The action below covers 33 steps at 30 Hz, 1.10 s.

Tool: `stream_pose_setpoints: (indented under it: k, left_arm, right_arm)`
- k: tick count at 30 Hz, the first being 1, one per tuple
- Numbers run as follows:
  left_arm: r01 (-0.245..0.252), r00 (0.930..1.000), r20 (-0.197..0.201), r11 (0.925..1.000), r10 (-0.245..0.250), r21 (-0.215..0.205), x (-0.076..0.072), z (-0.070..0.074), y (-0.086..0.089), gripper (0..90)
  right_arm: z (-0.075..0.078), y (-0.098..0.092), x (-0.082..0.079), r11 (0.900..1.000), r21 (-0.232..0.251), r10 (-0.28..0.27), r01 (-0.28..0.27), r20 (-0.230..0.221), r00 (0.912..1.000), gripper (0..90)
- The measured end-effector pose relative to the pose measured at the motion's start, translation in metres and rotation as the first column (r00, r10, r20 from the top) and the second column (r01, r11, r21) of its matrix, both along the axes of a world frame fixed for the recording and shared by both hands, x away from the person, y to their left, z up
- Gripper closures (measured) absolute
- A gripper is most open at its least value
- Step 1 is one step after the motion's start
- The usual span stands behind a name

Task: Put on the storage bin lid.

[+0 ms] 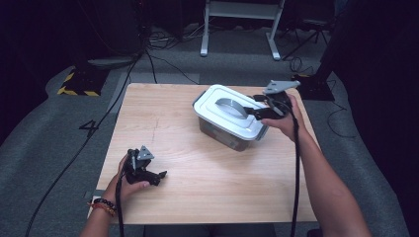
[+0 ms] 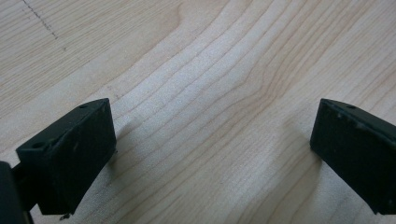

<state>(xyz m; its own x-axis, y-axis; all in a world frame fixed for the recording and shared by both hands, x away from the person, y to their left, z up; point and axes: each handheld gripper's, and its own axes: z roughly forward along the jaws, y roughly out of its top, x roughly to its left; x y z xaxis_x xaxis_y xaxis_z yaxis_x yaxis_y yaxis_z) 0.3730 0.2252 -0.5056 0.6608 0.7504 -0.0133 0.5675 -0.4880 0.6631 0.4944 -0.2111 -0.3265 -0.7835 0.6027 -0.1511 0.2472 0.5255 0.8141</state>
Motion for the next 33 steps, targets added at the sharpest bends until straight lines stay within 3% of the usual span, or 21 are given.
stream_pose_setpoints:
  k: [6,8,11,12,13,14,20,21,25,29,31,33]
  left_arm:
    - [0.000,1.0000,-0.001,1.0000,0.000,0.000,0.000,0.000,0.000,0.5]
    - [-0.002,1.0000,-0.001,1.0000,0.002,0.000,0.000,0.000,0.000,0.5]
    - [-0.005,1.0000,-0.001,1.0000,0.005,0.000,0.000,0.000,-0.001,0.5]
    - [-0.005,1.0000,-0.001,1.0000,0.005,0.000,0.000,0.000,-0.001,0.5]
    - [-0.006,1.0000,-0.001,1.0000,0.006,0.000,0.000,0.000,-0.001,0.5]
    - [-0.007,1.0000,-0.001,1.0000,0.007,-0.001,0.000,0.000,-0.001,0.5]
    - [-0.011,0.9999,-0.001,0.9999,0.011,-0.001,0.000,0.000,-0.001,0.5]
    - [-0.011,0.9999,-0.001,0.9999,0.011,-0.001,0.000,0.000,-0.001,0.5]
    - [-0.011,0.9999,0.000,0.9999,0.011,-0.001,0.000,0.000,-0.001,0.5]
    - [-0.011,0.9999,0.000,0.9999,0.011,0.000,0.000,0.000,-0.001,0.5]
    - [-0.011,0.9999,-0.001,0.9999,0.011,-0.001,0.000,0.000,-0.001,0.5]
    - [-0.012,0.9999,-0.001,0.9999,0.012,-0.001,0.000,0.000,-0.001,0.5]
  right_arm:
    - [-0.011,-0.056,-0.049,0.998,0.032,-0.046,0.045,0.029,0.9985,29.3]
    - [-0.025,-0.072,-0.065,0.998,0.024,-0.059,0.059,0.030,0.9978,27.9]
    - [-0.050,-0.085,-0.081,0.998,-0.025,-0.066,0.066,0.008,0.9978,26.1]
    - [-0.050,-0.085,-0.081,0.998,-0.025,-0.066,0.066,0.008,0.9978,26.1]
    - [-0.059,-0.089,-0.085,0.997,-0.044,-0.071,0.071,-0.003,0.9975,25.7]
    - [-0.079,-0.095,-0.091,0.995,-0.063,-0.083,0.081,-0.031,0.9961,25.9]
    - [-0.127,-0.110,-0.100,0.993,-0.075,-0.097,0.087,-0.142,0.9852,25.5]
    - [-0.127,-0.110,-0.100,0.993,-0.075,-0.097,0.087,-0.142,0.9852,25.5]
    - [-0.154,-0.122,-0.104,0.991,-0.046,-0.132,0.125,-0.200,0.9709,24.9]
    - [-0.170,-0.127,-0.107,0.985,-0.066,-0.171,0.160,-0.219,0.9606,22.3]
    - [-0.173,-0.128,-0.107,0.984,-0.052,-0.175,0.168,-0.219,0.9598,21.0]
    - [-0.177,-0.133,-0.111,0.982,-0.015,-0.188,0.189,-0.192,0.9632,20.9]
